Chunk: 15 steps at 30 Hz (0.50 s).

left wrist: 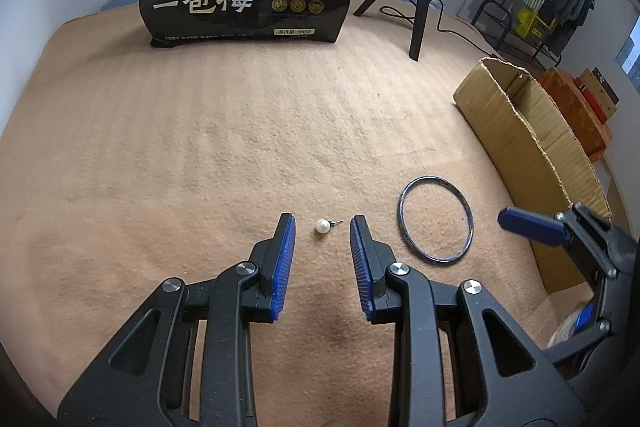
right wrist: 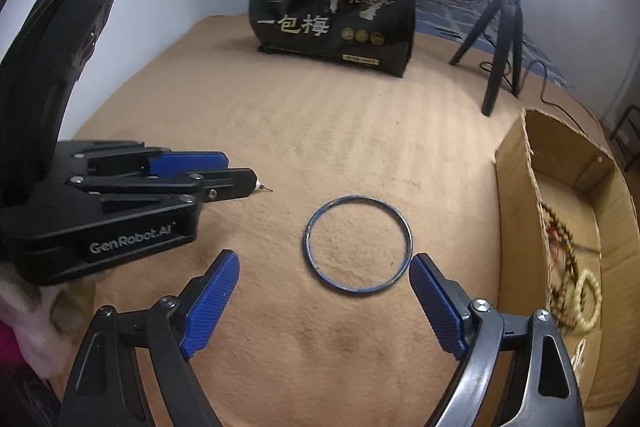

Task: Organize jewelry
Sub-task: 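Grasp white pearl with left tool while right tool grasps dark bangle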

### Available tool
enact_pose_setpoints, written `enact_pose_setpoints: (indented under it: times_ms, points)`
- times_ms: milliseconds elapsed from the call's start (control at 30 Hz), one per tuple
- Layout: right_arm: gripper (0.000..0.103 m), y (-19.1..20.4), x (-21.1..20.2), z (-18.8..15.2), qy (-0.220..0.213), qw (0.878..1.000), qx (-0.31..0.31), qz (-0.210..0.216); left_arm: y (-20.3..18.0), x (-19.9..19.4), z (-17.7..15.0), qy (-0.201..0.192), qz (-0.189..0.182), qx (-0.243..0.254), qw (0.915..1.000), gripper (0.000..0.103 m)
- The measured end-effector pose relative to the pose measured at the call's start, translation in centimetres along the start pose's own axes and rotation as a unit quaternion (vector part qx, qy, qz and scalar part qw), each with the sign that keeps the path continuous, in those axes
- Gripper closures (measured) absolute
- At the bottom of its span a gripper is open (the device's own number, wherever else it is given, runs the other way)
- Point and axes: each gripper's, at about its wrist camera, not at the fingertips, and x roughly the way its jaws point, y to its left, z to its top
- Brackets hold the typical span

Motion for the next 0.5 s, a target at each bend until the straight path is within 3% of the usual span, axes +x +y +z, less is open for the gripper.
enact_pose_setpoints:
  times_ms: [333,500]
  points:
    - [0.021,-1.9,1.1,-0.5,0.002,0.995,0.090,-0.029,-0.4,1.1,0.0,0.007,-0.005,0.009,0.9999,0.075]
    - [0.021,-1.9,1.8,-0.7,0.007,0.995,0.094,-0.035,-0.4,1.5,0.1,0.010,-0.003,0.013,0.9999,0.075]
